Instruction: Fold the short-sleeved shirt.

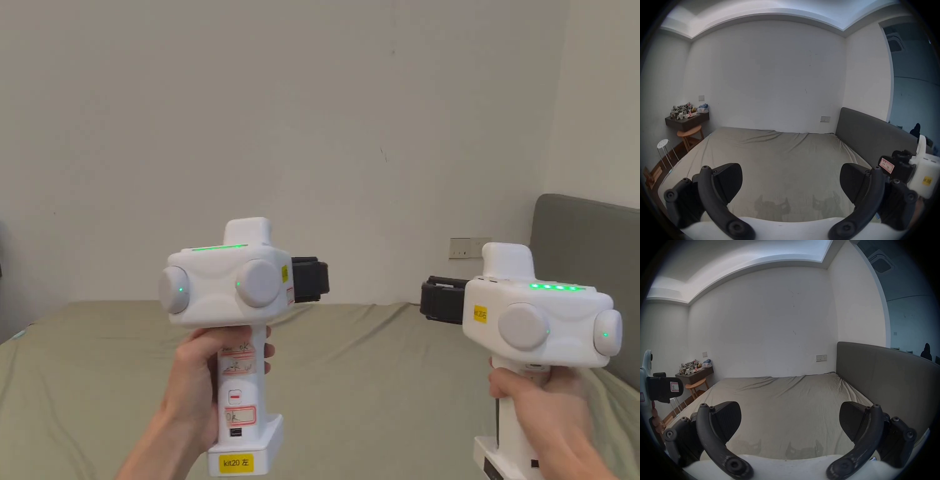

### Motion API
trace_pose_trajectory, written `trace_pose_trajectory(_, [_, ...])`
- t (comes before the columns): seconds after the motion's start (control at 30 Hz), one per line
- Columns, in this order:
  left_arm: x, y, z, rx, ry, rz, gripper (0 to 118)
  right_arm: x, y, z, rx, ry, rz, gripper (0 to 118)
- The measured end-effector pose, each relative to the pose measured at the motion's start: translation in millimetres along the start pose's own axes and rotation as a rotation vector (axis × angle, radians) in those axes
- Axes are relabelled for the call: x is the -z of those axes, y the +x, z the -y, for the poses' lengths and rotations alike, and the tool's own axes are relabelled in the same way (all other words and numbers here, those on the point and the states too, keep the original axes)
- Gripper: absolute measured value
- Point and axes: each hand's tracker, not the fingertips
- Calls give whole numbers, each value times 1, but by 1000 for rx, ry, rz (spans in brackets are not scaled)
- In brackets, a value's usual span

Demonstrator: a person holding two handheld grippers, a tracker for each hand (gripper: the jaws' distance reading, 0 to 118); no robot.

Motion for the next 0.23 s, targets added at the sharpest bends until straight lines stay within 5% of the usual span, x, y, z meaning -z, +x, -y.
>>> trace_pose_trajectory(0.23, [2,-9,-4,30,26,-81,118,-3,-2,-7,-29,22,17,118])
